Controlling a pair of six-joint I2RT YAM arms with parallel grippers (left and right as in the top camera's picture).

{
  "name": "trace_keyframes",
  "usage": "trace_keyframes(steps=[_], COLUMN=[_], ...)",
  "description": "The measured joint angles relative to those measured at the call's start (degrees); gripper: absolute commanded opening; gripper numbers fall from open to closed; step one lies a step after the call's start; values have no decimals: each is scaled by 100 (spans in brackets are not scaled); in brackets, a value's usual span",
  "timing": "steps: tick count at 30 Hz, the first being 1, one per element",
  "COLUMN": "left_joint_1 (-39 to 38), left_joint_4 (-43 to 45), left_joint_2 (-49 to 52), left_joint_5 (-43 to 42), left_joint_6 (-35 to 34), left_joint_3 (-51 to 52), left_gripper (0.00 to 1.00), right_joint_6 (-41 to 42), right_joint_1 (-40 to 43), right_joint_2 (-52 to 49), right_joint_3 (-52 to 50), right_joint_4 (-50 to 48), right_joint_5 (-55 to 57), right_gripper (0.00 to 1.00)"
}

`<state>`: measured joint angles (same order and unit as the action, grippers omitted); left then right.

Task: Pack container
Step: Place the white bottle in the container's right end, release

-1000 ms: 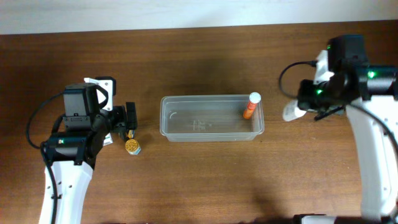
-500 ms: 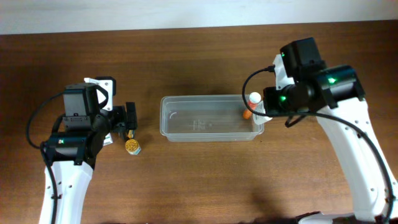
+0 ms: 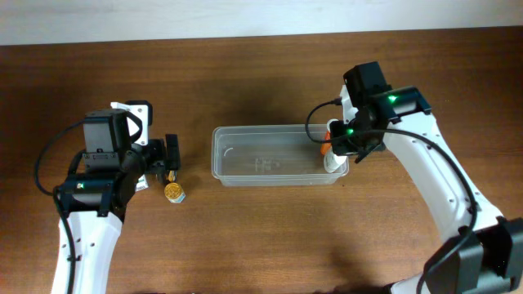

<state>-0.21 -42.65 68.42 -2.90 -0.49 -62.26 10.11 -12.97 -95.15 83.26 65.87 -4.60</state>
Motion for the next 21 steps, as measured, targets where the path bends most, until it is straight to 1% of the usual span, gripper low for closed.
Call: trace_keyframes(steps=[1, 2, 3, 6, 10, 13, 14, 21], left_joint_1=[0, 0, 0, 0, 0, 0, 0, 0], left_joint_4=[-2, 0, 0, 0, -2, -2, 0, -2], left_joint_2=[0, 0, 0, 0, 0, 0, 0, 0], left_joint_5=[0, 0, 0, 0, 0, 0, 0, 0], left_joint_6=[0, 0, 0, 0, 0, 0, 0, 0], left_joint_3=[0, 0, 0, 0, 0, 0, 0, 0], left_gripper=[99, 99, 99, 99, 99, 99, 99, 99], right_joint_6=[-4, -4, -7, -11, -28, -17, -44, -125], right_joint_1=[0, 0, 0, 0, 0, 0, 0, 0], right_joint_2=[-37, -72, -114, -223, -380, -424, -424, -411], right_joint_3=[-13, -15, -15, -15, -15, -24, -24, -9], right_joint_4=[-26, -39, -48, -61, -61, -59, -59, 42], right_joint_5=[0, 0, 0, 0, 2, 20, 20, 22], right_gripper=[7, 11, 12, 14, 25, 41, 43, 49])
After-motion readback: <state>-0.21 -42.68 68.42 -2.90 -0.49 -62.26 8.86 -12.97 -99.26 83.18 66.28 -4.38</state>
